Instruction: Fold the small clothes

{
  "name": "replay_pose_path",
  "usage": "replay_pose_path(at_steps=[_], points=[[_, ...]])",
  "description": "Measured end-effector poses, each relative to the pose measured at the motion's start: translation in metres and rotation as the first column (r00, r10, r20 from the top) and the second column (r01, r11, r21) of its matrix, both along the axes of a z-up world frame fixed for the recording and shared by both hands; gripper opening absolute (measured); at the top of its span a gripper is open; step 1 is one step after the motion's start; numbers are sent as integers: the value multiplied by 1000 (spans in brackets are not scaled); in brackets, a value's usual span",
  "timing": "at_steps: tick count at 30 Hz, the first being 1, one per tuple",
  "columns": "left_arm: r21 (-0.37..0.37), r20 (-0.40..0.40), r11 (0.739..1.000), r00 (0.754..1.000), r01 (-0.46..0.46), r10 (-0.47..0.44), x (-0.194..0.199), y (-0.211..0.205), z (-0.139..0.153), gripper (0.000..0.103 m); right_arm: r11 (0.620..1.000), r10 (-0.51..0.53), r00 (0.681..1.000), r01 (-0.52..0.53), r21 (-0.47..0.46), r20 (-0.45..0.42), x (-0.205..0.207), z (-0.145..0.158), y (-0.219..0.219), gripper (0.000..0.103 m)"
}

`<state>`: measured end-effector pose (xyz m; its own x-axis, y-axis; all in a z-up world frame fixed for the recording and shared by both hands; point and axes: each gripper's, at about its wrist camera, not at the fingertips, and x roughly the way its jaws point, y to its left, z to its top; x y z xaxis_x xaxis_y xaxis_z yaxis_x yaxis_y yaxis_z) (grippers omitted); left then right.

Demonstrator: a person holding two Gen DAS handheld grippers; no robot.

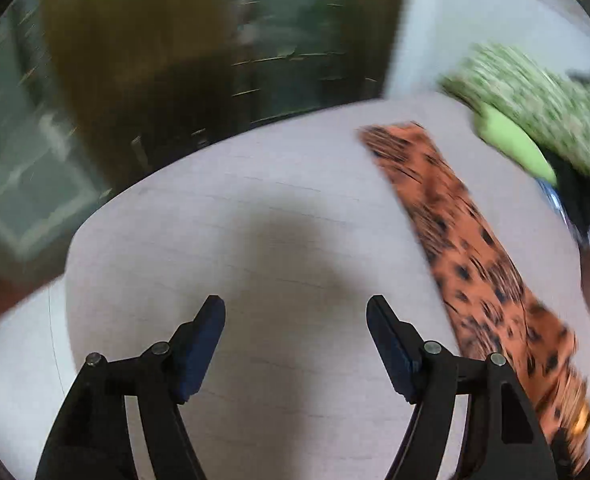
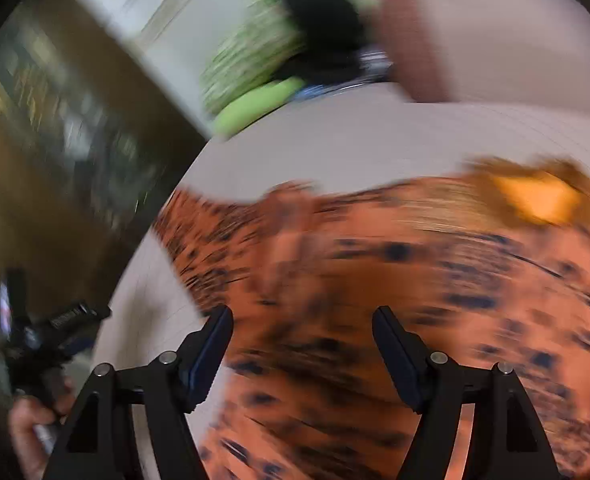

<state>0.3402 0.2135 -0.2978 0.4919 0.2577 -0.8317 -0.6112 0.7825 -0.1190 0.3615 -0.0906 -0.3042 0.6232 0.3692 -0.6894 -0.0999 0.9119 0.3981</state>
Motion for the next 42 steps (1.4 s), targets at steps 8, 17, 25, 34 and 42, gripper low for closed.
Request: replay_pose_path(at_steps=[8,17,25,34,42], points=[[-76,24,980,983,-181,184,-30,75,-2,74,921,216,976,-217,-323,-39,81,-18,175,75],[-148,21,975,985,-164,169,-19,96,-13,74,845,69,997,-48,-532,20,169,-36,248,77],[-186,55,965,979,-184,197,-14,101,-14,74,916,-21,999,37,-399,44,189,-4,216,9],[-125,58,992,998,27,-20,6,21,-6,74,975,-197,943,217,-46,267,77,126,23,10],[48,72,974,972,221,-224,17,-76,3,74,893,-450,849,425,149,276,-84,142,-204,10]])
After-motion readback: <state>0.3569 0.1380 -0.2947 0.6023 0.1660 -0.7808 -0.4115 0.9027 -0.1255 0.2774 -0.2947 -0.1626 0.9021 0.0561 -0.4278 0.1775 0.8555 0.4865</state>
